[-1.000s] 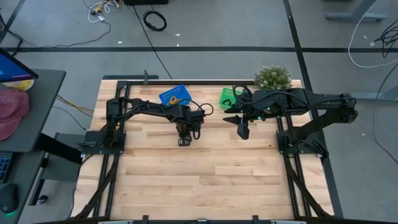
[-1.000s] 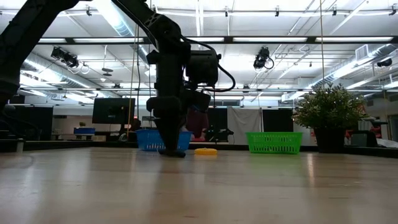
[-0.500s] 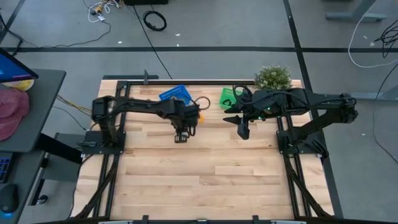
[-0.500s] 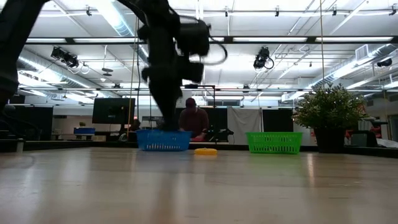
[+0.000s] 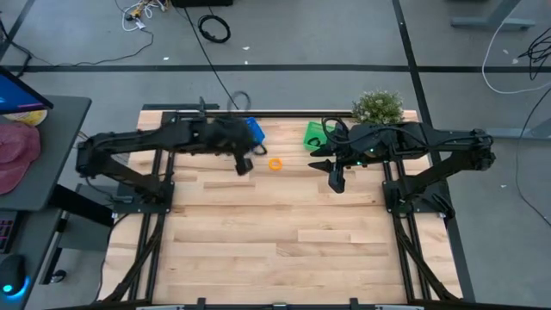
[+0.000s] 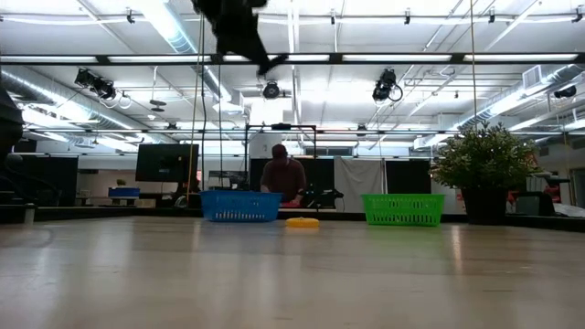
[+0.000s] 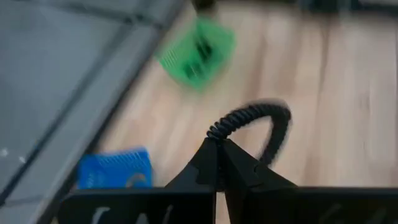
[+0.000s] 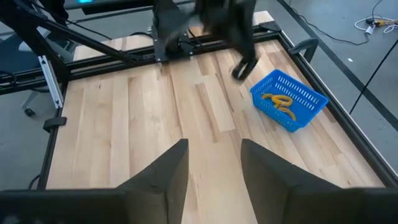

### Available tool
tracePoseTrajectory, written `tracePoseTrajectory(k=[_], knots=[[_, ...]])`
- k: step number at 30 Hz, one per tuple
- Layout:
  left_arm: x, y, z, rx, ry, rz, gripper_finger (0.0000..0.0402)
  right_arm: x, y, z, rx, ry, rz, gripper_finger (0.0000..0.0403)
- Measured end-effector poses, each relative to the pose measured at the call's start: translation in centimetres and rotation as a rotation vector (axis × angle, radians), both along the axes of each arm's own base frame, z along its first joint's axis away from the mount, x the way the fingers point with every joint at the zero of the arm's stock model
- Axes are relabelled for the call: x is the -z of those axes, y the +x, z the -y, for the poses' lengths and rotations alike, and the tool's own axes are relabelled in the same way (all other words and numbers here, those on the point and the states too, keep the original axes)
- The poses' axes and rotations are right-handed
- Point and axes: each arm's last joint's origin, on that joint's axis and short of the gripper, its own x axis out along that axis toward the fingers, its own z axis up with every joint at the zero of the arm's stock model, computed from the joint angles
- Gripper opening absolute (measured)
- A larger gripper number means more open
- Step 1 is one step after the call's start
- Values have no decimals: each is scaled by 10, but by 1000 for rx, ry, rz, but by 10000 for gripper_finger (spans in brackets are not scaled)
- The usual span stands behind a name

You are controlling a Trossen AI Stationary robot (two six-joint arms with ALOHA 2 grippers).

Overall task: Sort spring keychains
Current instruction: Put the black spring keychain into the green bin

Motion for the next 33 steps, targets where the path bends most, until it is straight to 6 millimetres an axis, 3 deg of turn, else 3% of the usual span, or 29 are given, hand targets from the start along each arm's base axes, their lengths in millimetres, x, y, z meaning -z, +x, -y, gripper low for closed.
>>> tracePoseTrajectory(k=[8,17,24,33], knots=[[-58,-20,2,-192,112,435,6,-2,1,0,1,2,19,151],[-65,-18,5,-164,98,514,5,-3,2,0,3,7,38,151],[-81,-11,22,65,9,716,5,-12,2,0,3,3,123,151],[-68,-9,29,158,-85,1047,5,-30,-1,0,-19,-28,285,151]])
